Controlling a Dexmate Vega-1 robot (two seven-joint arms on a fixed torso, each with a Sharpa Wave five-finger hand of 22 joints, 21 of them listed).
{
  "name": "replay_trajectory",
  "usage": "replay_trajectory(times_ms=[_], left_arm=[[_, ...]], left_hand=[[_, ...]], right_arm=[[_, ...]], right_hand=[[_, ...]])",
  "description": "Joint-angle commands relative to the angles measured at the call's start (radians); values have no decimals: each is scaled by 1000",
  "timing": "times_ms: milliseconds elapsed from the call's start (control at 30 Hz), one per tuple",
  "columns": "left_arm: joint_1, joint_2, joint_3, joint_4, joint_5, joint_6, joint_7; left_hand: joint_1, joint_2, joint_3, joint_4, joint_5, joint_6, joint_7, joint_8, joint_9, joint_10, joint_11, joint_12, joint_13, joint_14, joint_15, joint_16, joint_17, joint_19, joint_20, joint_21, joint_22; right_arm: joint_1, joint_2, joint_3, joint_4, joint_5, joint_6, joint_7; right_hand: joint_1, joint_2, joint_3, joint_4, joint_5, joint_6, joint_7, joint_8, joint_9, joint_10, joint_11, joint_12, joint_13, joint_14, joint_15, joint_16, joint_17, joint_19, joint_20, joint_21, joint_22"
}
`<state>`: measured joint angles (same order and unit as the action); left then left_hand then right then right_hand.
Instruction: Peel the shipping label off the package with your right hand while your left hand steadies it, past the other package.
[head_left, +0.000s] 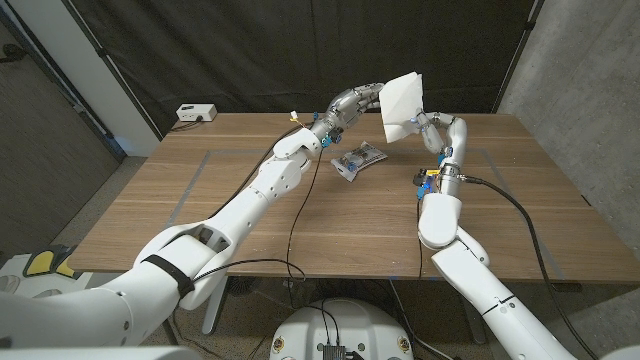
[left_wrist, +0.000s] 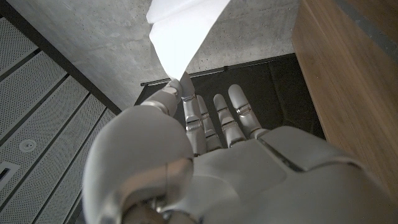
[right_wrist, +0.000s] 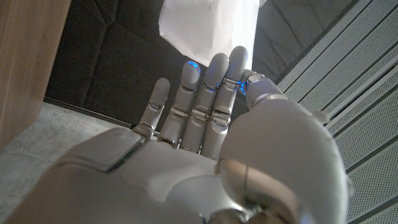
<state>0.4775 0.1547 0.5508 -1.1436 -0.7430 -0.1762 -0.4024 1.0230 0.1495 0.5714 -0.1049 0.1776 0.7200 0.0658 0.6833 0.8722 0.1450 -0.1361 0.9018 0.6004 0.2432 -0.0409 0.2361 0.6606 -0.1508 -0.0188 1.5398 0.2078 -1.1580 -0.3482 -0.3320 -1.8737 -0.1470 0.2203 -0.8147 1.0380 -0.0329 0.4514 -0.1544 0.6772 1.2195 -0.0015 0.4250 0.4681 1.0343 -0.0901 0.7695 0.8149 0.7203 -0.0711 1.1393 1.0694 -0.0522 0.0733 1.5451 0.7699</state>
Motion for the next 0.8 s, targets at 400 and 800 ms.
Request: replay_trajectory(times_ms=[400,800], left_arm=[[49,20,-33,-73,-32,-4,77],[58,29,-40,-92,-38,-16,91]], left_hand=[[-1,14,7,-1,5,9,-14,105,-2,19,-32,6,5,8,-77,3,2,5,0,1,-6],[-2,14,8,-1,5,6,-19,108,-2,20,-35,6,5,8,-79,3,3,8,0,-1,-10]], right_arm=[[-8,35,-8,-3,-38,-6,-51],[-12,60,-9,-17,-37,-49,-79]], right_hand=[[2,9,5,2,7,-6,-2,2,2,4,-8,7,3,-7,-143,9,-3,6,3,8,-3],[3,9,5,0,10,-4,1,1,-2,4,-7,9,1,-6,-143,14,-8,9,5,11,-9]])
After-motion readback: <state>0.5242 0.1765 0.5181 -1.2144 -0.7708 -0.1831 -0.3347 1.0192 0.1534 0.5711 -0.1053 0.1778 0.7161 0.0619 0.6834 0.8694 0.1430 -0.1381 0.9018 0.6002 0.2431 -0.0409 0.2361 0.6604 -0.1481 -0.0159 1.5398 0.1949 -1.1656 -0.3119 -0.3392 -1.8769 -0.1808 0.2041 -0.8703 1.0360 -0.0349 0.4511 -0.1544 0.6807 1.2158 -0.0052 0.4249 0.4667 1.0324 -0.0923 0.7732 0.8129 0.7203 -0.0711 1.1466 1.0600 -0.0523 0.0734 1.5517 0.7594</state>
